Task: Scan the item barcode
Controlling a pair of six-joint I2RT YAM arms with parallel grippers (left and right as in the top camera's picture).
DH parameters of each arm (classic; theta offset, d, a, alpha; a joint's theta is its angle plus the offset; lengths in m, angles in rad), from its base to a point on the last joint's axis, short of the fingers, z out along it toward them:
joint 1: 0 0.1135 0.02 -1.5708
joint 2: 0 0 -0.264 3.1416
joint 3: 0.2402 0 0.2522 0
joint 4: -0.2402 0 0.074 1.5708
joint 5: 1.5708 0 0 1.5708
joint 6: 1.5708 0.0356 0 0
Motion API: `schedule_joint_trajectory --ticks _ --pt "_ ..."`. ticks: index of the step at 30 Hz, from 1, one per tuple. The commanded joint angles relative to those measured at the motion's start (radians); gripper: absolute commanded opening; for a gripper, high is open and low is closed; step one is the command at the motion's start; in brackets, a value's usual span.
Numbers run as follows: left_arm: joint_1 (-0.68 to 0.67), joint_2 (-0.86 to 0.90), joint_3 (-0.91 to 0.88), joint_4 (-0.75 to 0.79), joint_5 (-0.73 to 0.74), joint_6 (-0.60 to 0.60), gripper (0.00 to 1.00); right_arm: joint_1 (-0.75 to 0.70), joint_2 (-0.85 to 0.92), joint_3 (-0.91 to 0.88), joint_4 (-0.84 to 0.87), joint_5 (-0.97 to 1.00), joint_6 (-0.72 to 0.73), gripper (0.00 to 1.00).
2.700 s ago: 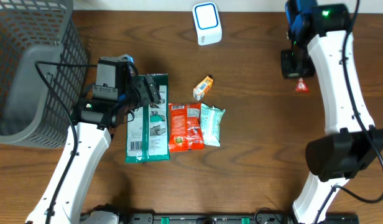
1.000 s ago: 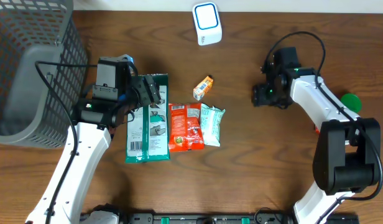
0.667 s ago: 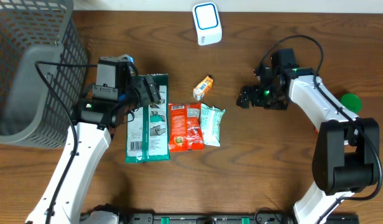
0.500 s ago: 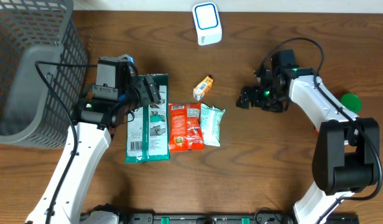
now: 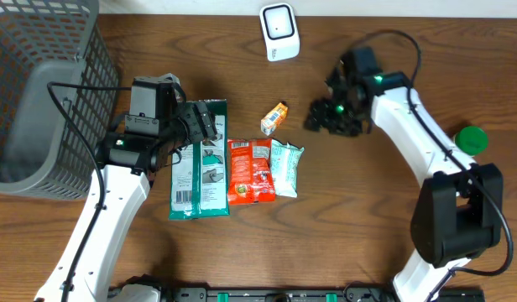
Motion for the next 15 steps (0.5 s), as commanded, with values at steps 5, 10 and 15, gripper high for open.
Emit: schedule_joint_trajectory --ticks 5,10,15 --pt "0.003 0.001 0.007 0.0 -0.003 0.017 0.86 0.143 0.006 0.017 0.161 0.192 0.301 0.71" --pt "0.003 0.001 0.007 0.0 -0.003 0.017 0.86 0.205 0.029 0.008 0.225 0.359 0.443 0.71" --pt "0.003 0.001 0.007 0.0 -0.003 0.017 0.86 0.245 0.061 0.007 0.277 0.42 0.504 0.68"
